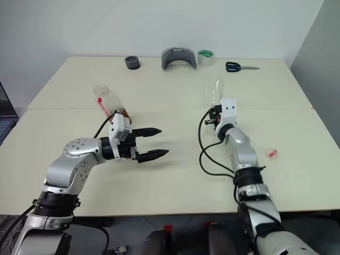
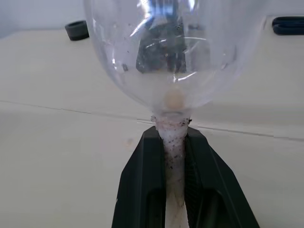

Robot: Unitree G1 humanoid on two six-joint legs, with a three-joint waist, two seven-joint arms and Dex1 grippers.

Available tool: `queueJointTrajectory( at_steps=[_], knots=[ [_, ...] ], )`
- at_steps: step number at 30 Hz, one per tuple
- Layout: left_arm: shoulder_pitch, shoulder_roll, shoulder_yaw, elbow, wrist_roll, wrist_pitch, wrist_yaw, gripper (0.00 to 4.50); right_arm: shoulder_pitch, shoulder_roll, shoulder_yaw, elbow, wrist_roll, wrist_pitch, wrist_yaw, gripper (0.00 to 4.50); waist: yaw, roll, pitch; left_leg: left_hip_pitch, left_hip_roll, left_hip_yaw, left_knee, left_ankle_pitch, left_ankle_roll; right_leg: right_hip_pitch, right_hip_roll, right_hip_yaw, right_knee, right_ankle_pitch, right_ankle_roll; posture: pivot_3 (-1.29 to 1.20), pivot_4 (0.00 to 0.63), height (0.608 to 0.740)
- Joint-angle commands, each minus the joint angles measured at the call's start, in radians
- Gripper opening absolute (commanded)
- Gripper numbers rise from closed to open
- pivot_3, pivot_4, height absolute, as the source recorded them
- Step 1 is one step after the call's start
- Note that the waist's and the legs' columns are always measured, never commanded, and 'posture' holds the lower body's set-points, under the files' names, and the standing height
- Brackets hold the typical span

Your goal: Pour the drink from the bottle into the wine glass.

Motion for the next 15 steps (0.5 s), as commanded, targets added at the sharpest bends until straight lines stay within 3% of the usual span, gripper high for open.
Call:
queueJointTrajectory(
  at_steps=[1, 8, 15],
  knots=[
    [-0.017, -0.002, 0.020, -0.040, -0.018, 0.002, 0.006, 4.50, 0.130, 0.024, 0.047, -0.097, 0.001, 0.092, -0.008, 0.18, 0.000, 0.000, 0.000, 0.001, 0.000, 0.000, 0.000, 0.000, 0.000, 0.000, 0.000, 0.000, 0.000, 0.000, 0.000, 0.00, 0.150, 0.740],
    [-0.019, -0.008, 0.021, -0.040, -0.009, -0.003, 0.023, 4.50, 0.239, 0.033, 0.118, -0.203, -0.018, 0.092, 0.017, 0.18, -0.006, -0.001, -0.002, 0.004, 0.001, 0.002, -0.001, 0.000, 0.000, 0.002, 0.002, 0.001, 0.000, 0.000, 0.000, 0.00, 0.150, 0.740],
    [0.047, 0.007, 0.089, -0.089, 0.002, 0.008, 0.147, 4.50, 0.094, 0.051, 0.126, -0.081, -0.041, -0.156, 0.053, 0.18, -0.023, -0.001, -0.001, 0.004, 0.001, 0.002, -0.002, 0.000, 0.000, 0.002, 0.002, 0.002, 0.000, 0.000, 0.000, 0.00, 0.150, 0.740]
  ],
)
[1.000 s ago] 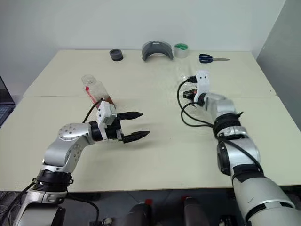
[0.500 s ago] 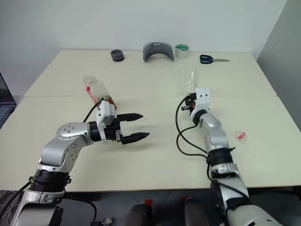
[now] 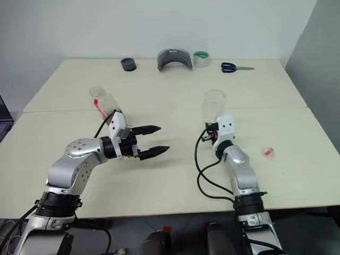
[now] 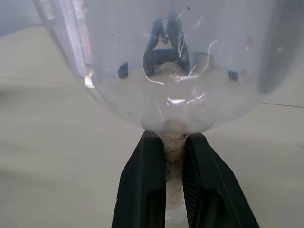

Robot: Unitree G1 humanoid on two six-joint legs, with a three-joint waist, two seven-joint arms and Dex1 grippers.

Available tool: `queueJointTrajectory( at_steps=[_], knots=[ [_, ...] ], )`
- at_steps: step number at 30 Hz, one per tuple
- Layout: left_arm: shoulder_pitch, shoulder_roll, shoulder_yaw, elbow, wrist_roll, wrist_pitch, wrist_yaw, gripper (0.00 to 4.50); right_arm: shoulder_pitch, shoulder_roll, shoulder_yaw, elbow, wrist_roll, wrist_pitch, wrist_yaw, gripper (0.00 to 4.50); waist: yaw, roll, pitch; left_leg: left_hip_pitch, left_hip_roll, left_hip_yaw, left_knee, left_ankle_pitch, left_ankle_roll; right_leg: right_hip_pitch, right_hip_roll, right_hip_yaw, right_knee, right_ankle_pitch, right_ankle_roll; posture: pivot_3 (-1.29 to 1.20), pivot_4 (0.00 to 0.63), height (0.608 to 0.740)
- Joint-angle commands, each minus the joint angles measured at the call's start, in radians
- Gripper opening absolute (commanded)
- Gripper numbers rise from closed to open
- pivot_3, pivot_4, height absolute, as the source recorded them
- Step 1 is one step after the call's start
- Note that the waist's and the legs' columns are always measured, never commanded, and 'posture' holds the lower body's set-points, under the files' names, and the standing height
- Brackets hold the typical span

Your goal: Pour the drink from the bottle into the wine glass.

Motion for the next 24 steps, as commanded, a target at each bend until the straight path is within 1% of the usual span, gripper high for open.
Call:
queueJointTrajectory(
  at_steps=[1, 9, 15, 20, 24],
  knots=[
    [0.048, 0.031, 0.065, -0.076, -0.002, 0.011, 0.049, 4.50, -0.077, 0.025, 0.044, 0.083, -0.012, -0.118, 0.052, 0.18, -0.010, 0.000, 0.000, 0.000, 0.000, 0.000, 0.000, 0.000, 0.000, 0.000, 0.000, 0.000, 0.000, 0.000, 0.000, 0.00, 0.150, 0.740],
    [0.107, 0.073, 0.130, -0.143, -0.019, 0.046, 0.110, 4.50, -0.192, 0.070, 0.088, 0.320, -0.036, -0.284, 0.131, 0.18, -0.004, 0.000, 0.001, -0.001, 0.000, 0.000, -0.002, 0.000, 0.000, -0.002, -0.001, 0.000, 0.000, 0.000, 0.000, 0.00, 0.150, 0.740],
    [0.128, 0.085, 0.157, -0.191, -0.032, 0.071, 0.135, 4.50, -0.248, 0.086, 0.105, 0.468, -0.060, -0.350, 0.158, 0.18, -0.002, 0.000, 0.001, -0.002, -0.001, 0.000, -0.001, 0.000, 0.000, -0.001, -0.002, 0.000, 0.000, 0.000, 0.000, 0.00, 0.150, 0.740],
    [0.119, 0.084, 0.181, -0.238, -0.056, 0.097, 0.168, 4.50, -0.262, 0.086, 0.096, 0.529, -0.057, -0.377, 0.171, 0.18, -0.004, 0.000, 0.001, -0.001, -0.001, 0.000, -0.001, 0.000, 0.000, -0.001, -0.001, 0.000, 0.000, 0.000, 0.000, 0.00, 0.150, 0.740],
    [0.109, 0.089, 0.194, -0.270, -0.064, 0.111, 0.195, 4.50, -0.261, 0.082, 0.095, 0.542, -0.058, -0.387, 0.174, 0.18, -0.004, 0.000, 0.001, -0.001, -0.001, 0.000, -0.001, 0.000, 0.000, -0.001, -0.001, 0.000, 0.000, 0.000, 0.000, 0.00, 0.150, 0.740]
  ],
)
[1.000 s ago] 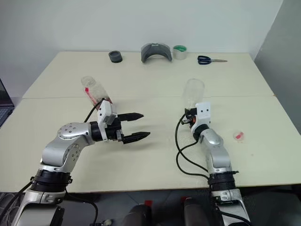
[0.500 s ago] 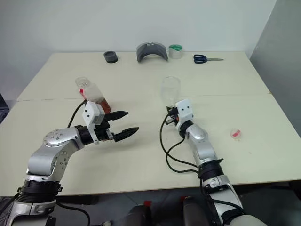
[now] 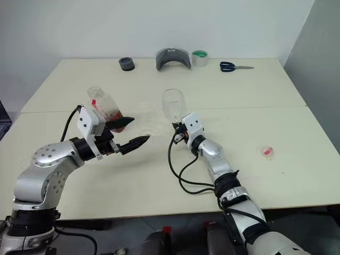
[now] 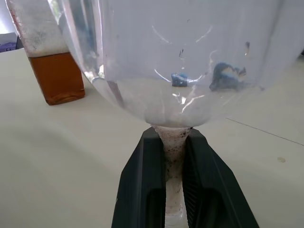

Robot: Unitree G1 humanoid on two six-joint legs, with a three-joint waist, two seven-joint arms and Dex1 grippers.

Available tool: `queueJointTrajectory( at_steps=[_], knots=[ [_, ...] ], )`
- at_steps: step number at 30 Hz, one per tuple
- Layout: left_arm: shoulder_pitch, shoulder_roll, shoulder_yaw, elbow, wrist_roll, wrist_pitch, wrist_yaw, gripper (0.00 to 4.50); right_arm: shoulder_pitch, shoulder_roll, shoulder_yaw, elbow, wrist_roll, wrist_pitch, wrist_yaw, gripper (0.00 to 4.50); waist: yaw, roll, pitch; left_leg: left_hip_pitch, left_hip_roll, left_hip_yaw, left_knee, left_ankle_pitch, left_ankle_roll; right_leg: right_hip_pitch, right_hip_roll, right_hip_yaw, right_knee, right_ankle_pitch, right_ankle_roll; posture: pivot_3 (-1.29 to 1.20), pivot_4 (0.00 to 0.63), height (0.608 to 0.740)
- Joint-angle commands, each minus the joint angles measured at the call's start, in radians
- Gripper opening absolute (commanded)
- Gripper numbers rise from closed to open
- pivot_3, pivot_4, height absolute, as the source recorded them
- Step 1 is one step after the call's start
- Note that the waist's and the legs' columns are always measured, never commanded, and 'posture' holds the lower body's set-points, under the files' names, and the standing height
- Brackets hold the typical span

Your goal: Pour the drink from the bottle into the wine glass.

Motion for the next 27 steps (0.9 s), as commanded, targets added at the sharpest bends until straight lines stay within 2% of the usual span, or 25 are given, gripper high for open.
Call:
queueJointTrajectory(
  at_steps=[1, 13, 21, 27],
  knots=[
    [-0.017, 0.014, 0.037, -0.063, -0.022, 0.007, 0.021, 4.50, -0.007, 0.000, -0.007, 0.012, -0.005, -0.010, 0.008, 0.53, 0.000, 0.000, 0.000, 0.000, 0.000, 0.000, 0.000, 0.000, 0.000, 0.000, 0.000, 0.000, 0.000, 0.000, 0.000, 0.00, 0.150, 0.740],
    [-0.028, -0.021, 0.033, -0.097, -0.042, 0.004, 0.062, 4.50, 0.009, -0.015, 0.001, -0.018, -0.015, -0.003, 0.011, 4.48, 0.000, 0.000, 0.000, 0.000, 0.000, 0.000, 0.000, 0.000, 0.000, 0.000, 0.000, 0.000, 0.000, 0.000, 0.000, 0.00, 0.150, 0.740],
    [0.018, -0.071, 0.036, -0.101, -0.002, -0.033, 0.152, 4.50, 0.119, -0.118, 0.012, -0.205, -0.068, 0.090, -0.006, 4.48, 0.003, 0.000, 0.000, -0.001, 0.000, 0.000, 0.000, 0.000, 0.000, 0.000, -0.001, 0.000, 0.000, 0.000, 0.000, 0.00, 0.150, 0.740],
    [0.155, -0.102, 0.043, -0.044, 0.095, -0.122, 0.223, 4.50, 0.356, -0.236, 0.073, -0.621, -0.054, 0.273, 0.110, 4.48, 0.006, 0.000, 0.000, -0.001, 0.000, 0.000, -0.001, 0.000, 0.000, 0.000, -0.001, 0.000, -0.001, 0.000, 0.000, 0.00, 0.150, 0.740]
  ],
)
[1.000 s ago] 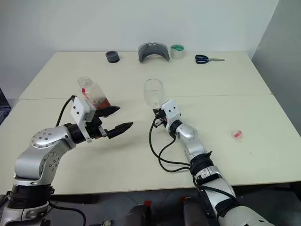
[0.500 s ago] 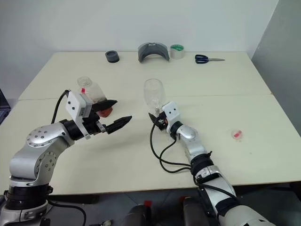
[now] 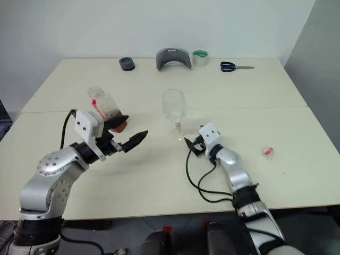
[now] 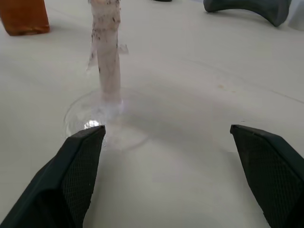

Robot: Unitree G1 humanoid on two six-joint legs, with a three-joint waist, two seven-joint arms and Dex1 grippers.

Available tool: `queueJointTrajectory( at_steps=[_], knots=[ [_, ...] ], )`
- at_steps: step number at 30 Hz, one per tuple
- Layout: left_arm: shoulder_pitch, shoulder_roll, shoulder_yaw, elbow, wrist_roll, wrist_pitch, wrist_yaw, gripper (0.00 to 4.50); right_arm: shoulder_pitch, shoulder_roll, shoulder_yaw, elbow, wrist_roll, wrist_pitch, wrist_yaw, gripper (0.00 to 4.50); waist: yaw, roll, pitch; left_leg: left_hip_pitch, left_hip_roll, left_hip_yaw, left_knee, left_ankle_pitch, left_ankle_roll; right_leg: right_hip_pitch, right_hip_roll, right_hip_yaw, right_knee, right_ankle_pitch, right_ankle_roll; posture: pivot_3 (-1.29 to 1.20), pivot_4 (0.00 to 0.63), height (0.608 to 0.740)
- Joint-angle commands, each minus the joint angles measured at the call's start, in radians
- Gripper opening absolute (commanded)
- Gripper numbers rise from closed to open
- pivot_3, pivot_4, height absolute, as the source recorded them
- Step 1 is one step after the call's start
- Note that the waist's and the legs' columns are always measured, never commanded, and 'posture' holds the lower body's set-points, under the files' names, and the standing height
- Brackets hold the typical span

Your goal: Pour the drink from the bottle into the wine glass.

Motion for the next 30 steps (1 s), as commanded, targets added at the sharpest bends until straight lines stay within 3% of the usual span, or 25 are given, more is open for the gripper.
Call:
queueJointTrajectory(
  at_steps=[1, 4, 11, 30],
  knots=[
    [0.052, -0.020, 0.035, 0.031, 0.059, -0.075, 0.056, 4.50, 0.104, -0.055, 0.046, -0.270, 0.022, 0.099, 0.080, 4.48, 0.002, 0.000, 0.000, 0.000, 0.000, 0.000, 0.000, 0.000, 0.000, 0.000, 0.000, 0.000, 0.000, 0.000, 0.000, 0.00, 0.150, 0.740],
    [0.094, -0.044, 0.075, 0.146, 0.112, -0.154, 0.114, 4.50, 0.219, -0.130, 0.065, -0.503, 0.067, 0.145, 0.157, 4.48, 0.007, 0.000, 0.000, 0.000, 0.000, 0.000, 0.000, 0.000, 0.000, 0.000, 0.000, 0.000, 0.000, 0.000, 0.000, 0.00, 0.150, 0.740],
    [0.029, -0.040, 0.104, 0.358, 0.164, -0.277, 0.149, 4.50, 0.283, -0.199, 0.061, -0.773, 0.247, 0.304, 0.250, 4.48, 0.027, -0.001, 0.000, 0.000, 0.000, -0.001, 0.001, 0.000, 0.000, 0.001, 0.000, -0.002, -0.002, 0.000, 0.001, 0.00, 0.150, 0.740],
    [-0.289, 0.017, 0.043, 0.812, 0.225, -0.469, 0.015, 4.50, 0.236, -0.258, 0.113, -0.834, 0.227, 0.370, 0.242, 4.48, 0.037, -0.002, 0.000, -0.002, -0.001, -0.002, 0.002, 0.000, 0.000, 0.001, 0.000, -0.004, -0.003, 0.000, 0.001, 0.00, 0.150, 0.740]
  ],
)
